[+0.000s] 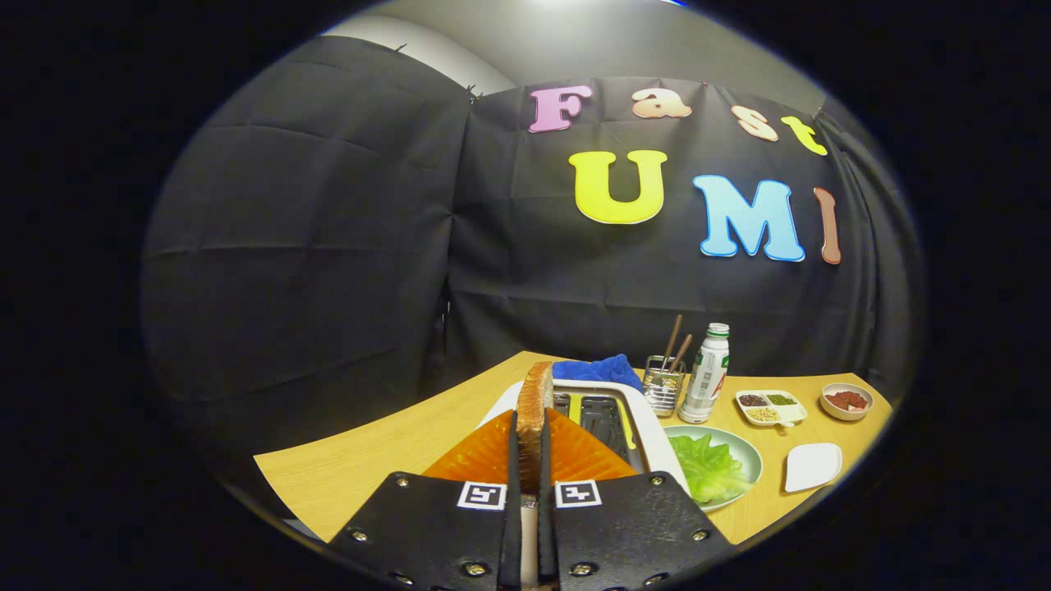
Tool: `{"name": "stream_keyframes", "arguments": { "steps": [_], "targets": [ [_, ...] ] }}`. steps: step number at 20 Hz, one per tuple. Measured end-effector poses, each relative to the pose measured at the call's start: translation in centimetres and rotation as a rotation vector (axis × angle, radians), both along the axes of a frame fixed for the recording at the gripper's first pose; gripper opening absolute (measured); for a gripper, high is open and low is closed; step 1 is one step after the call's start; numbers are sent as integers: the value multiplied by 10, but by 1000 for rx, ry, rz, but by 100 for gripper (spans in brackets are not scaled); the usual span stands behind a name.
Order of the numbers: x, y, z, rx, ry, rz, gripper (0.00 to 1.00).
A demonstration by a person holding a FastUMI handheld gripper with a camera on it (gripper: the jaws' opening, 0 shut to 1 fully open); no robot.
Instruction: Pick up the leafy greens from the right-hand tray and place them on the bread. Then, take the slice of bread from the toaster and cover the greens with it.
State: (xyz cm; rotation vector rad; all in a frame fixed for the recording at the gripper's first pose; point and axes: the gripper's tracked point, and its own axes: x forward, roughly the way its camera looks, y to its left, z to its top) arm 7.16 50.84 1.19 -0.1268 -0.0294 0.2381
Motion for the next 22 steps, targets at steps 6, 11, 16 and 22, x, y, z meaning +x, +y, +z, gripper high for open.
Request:
{"name": "stream_keyframes", "arguments": {
  "steps": [6, 11, 16, 22],
  "targets": [
    [-4, 1, 5, 14, 2, 41, 2],
    [-21, -3, 46, 59, -36, 63, 2],
    [-27, -9, 70, 64, -42, 75, 2],
    [-34, -25, 87, 99, -50, 101, 2]
  ]
}}
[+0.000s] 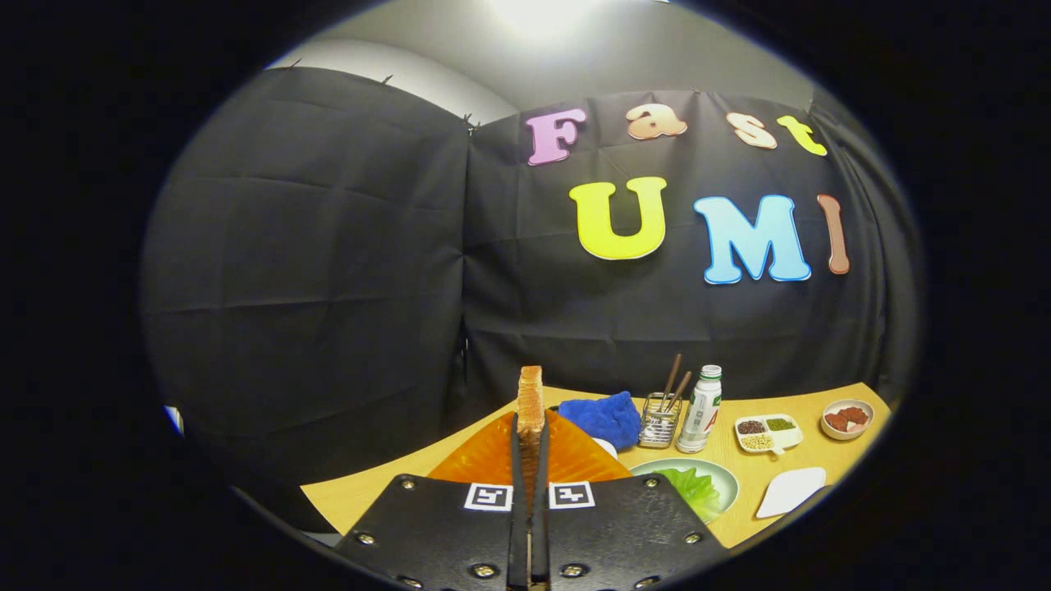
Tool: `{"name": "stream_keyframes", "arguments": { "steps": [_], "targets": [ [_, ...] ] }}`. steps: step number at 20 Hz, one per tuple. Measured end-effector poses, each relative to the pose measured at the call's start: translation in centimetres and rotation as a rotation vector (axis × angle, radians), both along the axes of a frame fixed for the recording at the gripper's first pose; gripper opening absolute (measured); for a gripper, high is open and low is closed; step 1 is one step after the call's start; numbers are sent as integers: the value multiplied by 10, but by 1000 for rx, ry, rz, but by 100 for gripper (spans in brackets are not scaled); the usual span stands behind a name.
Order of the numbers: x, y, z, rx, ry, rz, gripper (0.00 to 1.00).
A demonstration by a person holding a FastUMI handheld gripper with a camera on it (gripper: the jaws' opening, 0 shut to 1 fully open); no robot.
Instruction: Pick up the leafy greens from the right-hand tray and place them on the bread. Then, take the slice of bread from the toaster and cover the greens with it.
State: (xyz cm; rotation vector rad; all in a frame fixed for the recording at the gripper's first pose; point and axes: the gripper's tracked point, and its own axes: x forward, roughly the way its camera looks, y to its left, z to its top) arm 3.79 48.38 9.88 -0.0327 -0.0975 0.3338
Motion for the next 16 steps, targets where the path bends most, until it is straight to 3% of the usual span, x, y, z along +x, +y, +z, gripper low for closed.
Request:
{"name": "stream_keyframes", "arguments": {
  "steps": [4, 10, 16],
  "targets": [
    [-5, -31, 14, 7, -29, -12, 2],
    [-7, -95, 21, 6, -78, -108, 2],
    [11, -139, -2, -29, -51, -170, 2]
  ]
}}
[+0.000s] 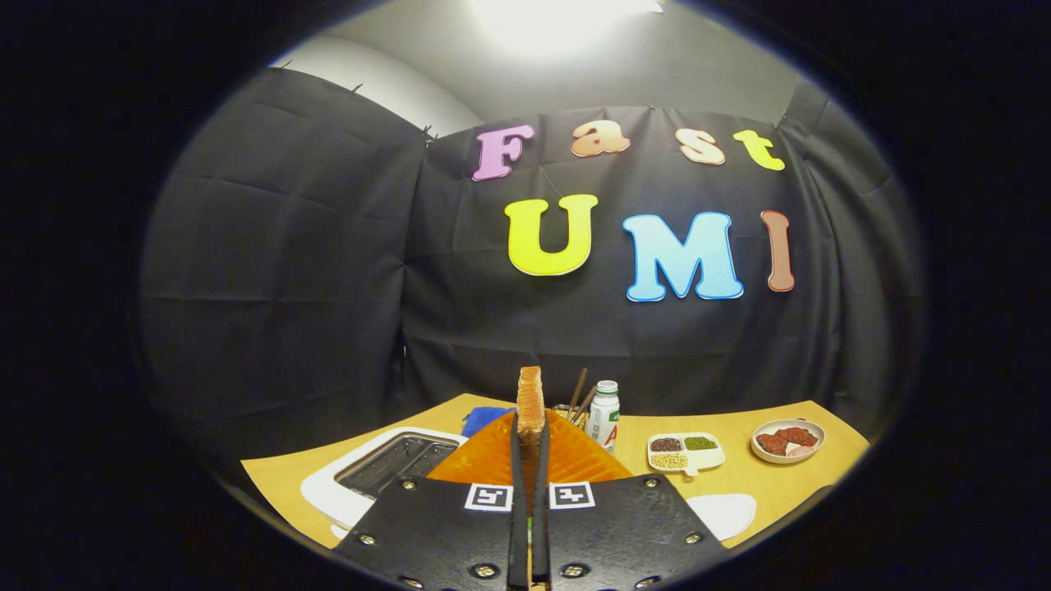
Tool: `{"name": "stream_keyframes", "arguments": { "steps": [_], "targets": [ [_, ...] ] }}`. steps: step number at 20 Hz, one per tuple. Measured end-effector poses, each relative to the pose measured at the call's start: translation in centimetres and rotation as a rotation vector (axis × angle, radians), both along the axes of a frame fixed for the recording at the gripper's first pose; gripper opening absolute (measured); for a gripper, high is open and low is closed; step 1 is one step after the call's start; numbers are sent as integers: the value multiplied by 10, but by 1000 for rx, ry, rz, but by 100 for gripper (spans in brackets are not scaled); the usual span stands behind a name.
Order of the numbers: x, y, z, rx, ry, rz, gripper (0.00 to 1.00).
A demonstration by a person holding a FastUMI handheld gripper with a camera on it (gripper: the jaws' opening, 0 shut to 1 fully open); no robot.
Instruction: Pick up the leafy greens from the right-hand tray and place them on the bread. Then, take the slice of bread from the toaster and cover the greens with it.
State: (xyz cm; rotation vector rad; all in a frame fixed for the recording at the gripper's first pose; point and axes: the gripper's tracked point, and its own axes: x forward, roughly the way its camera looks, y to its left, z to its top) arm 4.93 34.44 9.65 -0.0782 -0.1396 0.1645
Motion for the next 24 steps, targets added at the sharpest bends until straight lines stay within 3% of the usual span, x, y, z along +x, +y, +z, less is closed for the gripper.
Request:
{"name": "stream_keyframes", "arguments": {
  "steps": [8, 11, 16, 21, 24],
  "targets": [
    [47, -10, -48, -4, 93, 21, 2],
    [64, 2, -70, -32, 97, 64, 2],
    [79, 21, -98, 54, 157, 153, 2],
    [93, 12, -116, 83, 203, 141, 2],
    [102, -4, -124, 102, 222, 89, 2]
  ]
}}
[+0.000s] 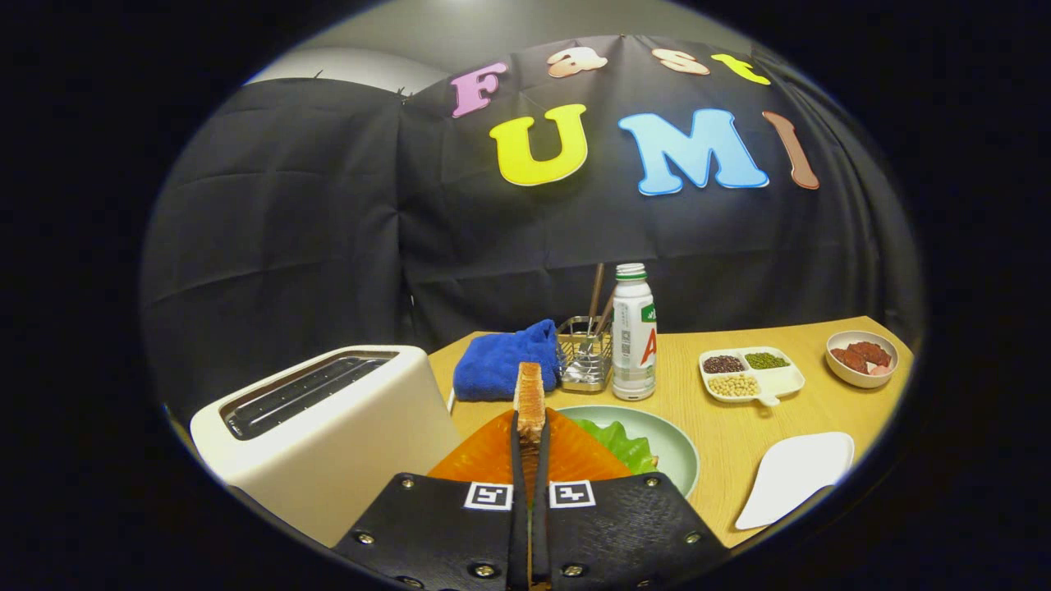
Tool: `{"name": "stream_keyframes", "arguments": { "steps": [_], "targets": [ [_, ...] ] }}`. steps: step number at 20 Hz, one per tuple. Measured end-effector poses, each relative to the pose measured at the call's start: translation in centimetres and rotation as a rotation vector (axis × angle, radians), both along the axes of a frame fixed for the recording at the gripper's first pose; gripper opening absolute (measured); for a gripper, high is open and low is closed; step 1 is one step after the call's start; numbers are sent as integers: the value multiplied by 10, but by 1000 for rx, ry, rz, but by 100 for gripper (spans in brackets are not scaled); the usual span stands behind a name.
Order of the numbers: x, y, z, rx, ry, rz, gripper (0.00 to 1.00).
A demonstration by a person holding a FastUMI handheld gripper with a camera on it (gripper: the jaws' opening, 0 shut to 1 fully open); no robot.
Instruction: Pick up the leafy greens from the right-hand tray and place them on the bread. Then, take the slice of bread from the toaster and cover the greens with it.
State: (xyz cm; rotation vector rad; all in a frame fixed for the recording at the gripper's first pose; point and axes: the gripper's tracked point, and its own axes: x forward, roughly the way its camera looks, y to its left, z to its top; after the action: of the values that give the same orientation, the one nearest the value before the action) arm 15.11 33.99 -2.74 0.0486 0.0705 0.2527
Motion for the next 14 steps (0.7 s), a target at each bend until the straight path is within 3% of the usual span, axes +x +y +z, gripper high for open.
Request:
{"name": "stream_keyframes", "arguments": {
  "steps": [5, 10, 14],
  "targets": [
    [7, -23, -12, -88, 16, -84, 5],
    [10, -47, -15, -161, -3, -171, 28],
    [7, -57, -15, -147, 4, -185, 32]
  ]
}}
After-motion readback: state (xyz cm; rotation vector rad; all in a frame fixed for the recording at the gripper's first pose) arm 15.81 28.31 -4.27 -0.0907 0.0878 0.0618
